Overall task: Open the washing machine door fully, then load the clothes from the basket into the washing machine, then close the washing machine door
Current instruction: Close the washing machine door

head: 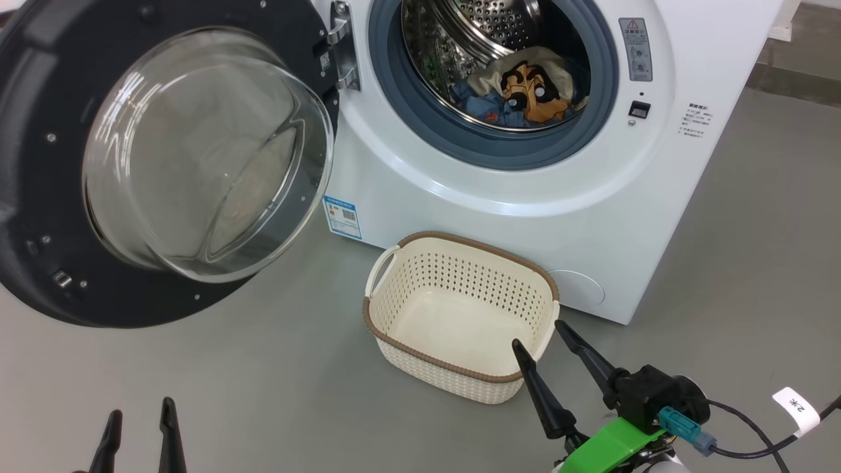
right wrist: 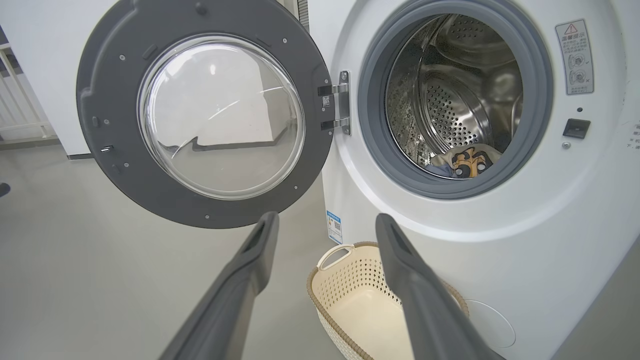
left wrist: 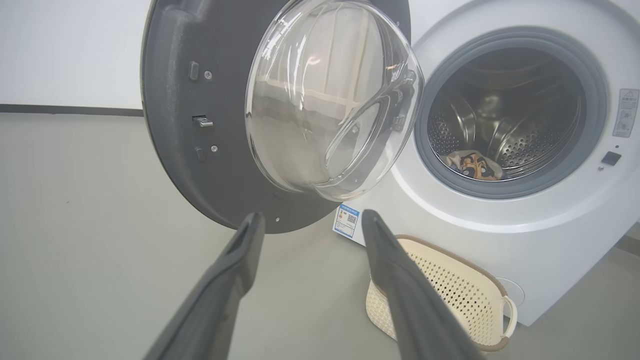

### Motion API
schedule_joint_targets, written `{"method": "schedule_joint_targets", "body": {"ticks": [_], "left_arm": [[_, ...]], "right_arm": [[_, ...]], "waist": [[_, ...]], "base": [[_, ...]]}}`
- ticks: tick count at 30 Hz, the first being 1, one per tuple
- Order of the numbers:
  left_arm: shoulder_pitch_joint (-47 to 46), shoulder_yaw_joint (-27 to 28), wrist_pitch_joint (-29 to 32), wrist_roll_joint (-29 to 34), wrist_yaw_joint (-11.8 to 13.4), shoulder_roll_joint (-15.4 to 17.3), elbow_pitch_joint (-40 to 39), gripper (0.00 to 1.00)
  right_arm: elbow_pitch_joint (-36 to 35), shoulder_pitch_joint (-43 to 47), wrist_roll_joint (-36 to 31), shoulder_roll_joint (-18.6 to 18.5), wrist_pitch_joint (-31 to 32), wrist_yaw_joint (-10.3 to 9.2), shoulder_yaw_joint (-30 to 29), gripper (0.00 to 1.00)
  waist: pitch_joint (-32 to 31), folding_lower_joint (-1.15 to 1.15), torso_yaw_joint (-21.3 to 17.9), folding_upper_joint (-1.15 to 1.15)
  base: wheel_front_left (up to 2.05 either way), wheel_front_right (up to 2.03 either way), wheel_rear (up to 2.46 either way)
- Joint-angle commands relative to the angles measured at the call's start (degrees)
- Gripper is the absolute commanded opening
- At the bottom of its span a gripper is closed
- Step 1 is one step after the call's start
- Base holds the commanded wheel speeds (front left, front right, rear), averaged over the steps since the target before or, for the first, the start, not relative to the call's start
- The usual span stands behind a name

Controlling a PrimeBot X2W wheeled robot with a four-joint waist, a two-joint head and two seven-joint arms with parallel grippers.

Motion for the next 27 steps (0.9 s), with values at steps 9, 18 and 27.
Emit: {"method": "schedule_joint_targets", "body": {"ticks": [9, 18, 27], "left_arm": [[-0.8, 2.0, -0.4, 1.4, 0.4, 0.2, -2.0, 1.00], [-1.2, 1.7, -0.4, 1.7, 0.3, 0.2, -1.6, 1.00], [-1.6, 1.4, -0.4, 1.8, 0.2, 0.2, -1.1, 1.00]], "right_arm": [[-1.2, -2.1, 0.6, 0.1, -0.3, 0.09, 1.7, 1.00], [-1.4, -1.4, 0.7, 0.1, -0.3, 0.09, 1.4, 1.00], [-1.6, -1.1, 0.5, 0.1, -0.3, 0.09, 0.8, 1.00]], "waist": [[-0.4, 0.00, -0.3, 0.00], [-1.0, 0.00, -0.7, 0.00], [-1.1, 0.00, -0.8, 0.00]], "base": [[-0.02, -0.02, -0.02], [0.00, 0.00, 0.00], [0.00, 0.00, 0.00]]}}
